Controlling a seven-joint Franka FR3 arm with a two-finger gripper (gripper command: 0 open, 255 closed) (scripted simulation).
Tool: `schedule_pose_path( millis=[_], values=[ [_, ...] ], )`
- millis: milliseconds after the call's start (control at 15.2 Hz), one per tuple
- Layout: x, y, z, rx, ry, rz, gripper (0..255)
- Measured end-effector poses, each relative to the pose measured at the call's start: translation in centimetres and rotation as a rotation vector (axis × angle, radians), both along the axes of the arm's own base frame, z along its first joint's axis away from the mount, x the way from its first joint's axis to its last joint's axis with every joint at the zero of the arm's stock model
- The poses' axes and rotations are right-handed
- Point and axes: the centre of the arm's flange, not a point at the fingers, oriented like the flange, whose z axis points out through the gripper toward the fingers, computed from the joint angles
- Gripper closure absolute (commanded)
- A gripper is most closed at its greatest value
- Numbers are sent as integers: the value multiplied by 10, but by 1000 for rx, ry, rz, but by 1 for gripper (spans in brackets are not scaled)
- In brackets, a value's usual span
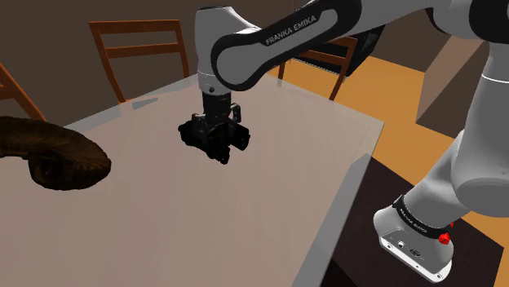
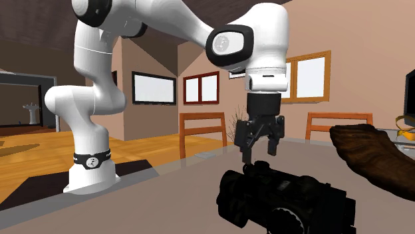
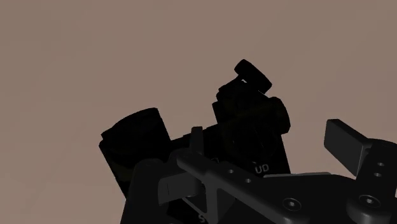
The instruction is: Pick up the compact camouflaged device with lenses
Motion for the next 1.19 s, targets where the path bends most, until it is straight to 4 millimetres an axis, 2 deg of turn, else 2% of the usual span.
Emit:
schedule_pose_path(
  millis=[396, 462, 1188],
  values=[
    [2, 1, -32, 0, 0, 0, 0],
    [2, 1, -34, 0, 0, 0, 255],
    [2, 1, -33, 0, -1, 1, 255]
  ],
)
